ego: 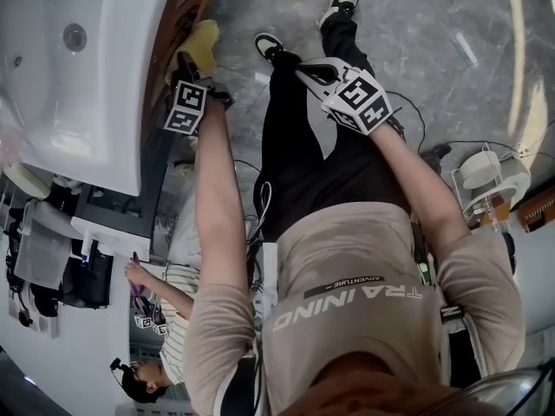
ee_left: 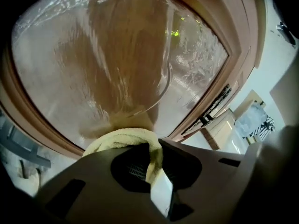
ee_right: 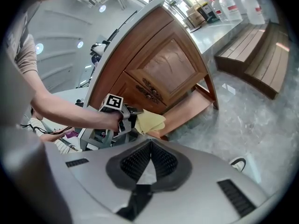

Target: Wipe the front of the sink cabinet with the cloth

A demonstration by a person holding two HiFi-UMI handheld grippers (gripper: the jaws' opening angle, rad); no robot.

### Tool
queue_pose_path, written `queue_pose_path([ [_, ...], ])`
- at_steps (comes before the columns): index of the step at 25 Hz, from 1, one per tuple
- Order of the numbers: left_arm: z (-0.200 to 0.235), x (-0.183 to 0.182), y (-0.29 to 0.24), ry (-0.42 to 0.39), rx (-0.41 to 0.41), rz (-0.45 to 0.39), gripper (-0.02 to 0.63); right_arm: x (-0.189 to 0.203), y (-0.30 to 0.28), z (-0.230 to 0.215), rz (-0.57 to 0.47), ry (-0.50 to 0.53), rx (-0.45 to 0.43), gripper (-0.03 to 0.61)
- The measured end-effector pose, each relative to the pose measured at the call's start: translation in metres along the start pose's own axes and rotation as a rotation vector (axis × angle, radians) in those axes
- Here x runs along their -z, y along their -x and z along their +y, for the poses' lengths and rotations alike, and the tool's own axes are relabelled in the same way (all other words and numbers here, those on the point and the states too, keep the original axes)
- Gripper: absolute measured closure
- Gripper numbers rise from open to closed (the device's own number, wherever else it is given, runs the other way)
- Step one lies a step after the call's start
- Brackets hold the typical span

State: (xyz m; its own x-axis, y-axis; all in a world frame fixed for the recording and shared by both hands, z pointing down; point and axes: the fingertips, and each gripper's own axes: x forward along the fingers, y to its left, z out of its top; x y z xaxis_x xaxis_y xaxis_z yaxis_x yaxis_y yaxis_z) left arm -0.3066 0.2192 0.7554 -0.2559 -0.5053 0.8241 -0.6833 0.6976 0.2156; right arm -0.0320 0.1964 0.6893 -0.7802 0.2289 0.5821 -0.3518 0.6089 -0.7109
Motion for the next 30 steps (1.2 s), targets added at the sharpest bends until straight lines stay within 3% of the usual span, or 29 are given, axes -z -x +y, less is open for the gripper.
queue_pose_path([
  [4, -0.009, -0.001, -0.004, 0.039, -0.015, -0.018, 0.574, -0.005, 0.009, -0.012, 0.003, 0.000, 0.000, 0.566],
  [13, -0.077, -0.012, -0.027, -0.076, 0.072, -0.031, 0.574, -0.004, 0.021, -0.031, 0.024, -0.021, 0.000, 0.566],
  [30, -0.115, -0.010, -0.046, 0.046, 0.030, -0.013, 0.574, -0.026, 0.040, -0.058, 0.014, -0.036, -0.023, 0.566],
])
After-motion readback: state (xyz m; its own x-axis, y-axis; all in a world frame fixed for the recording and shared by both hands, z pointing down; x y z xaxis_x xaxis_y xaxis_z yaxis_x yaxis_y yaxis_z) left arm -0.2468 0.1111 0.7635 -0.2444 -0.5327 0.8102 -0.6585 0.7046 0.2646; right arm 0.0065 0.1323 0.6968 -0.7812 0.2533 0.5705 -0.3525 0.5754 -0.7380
